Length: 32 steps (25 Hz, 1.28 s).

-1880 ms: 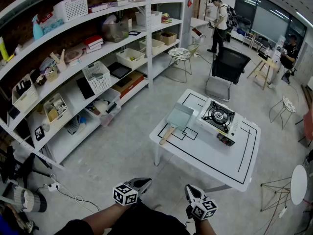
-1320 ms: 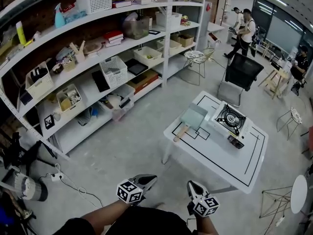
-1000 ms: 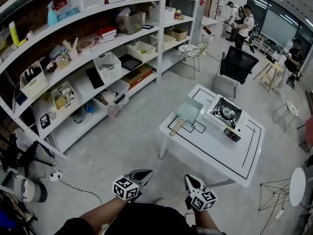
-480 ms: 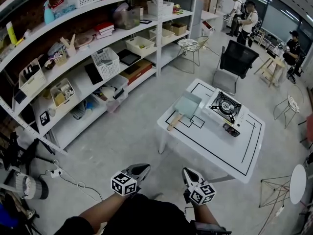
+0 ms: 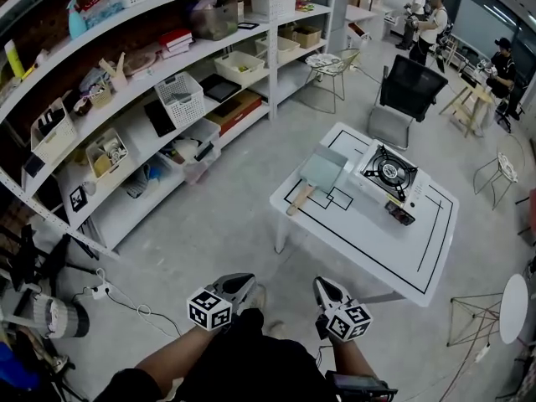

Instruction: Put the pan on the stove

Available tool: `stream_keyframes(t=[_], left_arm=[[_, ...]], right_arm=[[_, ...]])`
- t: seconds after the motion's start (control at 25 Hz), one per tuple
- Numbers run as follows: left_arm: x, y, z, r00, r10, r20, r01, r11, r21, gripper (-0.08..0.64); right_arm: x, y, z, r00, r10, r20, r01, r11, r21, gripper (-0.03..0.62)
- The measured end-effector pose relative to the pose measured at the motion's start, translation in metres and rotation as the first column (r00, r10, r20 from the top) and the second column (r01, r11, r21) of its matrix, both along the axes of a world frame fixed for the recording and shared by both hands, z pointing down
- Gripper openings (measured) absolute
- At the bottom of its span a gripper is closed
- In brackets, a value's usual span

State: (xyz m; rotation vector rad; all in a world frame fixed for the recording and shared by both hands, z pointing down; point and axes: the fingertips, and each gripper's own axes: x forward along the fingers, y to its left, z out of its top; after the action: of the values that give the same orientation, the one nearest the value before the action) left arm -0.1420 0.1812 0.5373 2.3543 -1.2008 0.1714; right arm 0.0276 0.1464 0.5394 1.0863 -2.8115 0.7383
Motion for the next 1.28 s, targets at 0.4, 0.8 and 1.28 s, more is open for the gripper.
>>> stream_keyframes(t=[0.4, 0.8, 1.28], left_arm=[[0.012, -0.049, 0.009, 0.998, 0.055, -0.021, -0.055, 0.999, -0.003, 0.008], [0.009, -0.127, 0.008, 0.997, 0.077, -0.029, -0.077, 0.997, 0.009, 0.009], [-0.015, -0.2, 0.012, 0.994, 0.106, -0.04, -0.107, 0.994, -0.002, 0.009]], right_arm=[[0.007, -0.028, 0.004, 0.999, 0.041, -0.024, -0.042, 0.999, -0.029, 0.026], [0.008, -0.097, 0.001, 0.994, 0.09, -0.058, -0.091, 0.996, -0.024, 0.026], [-0.021, -0.171, -0.004, 0.988, 0.117, -0.101, -0.123, 0.991, -0.051, 0.026]])
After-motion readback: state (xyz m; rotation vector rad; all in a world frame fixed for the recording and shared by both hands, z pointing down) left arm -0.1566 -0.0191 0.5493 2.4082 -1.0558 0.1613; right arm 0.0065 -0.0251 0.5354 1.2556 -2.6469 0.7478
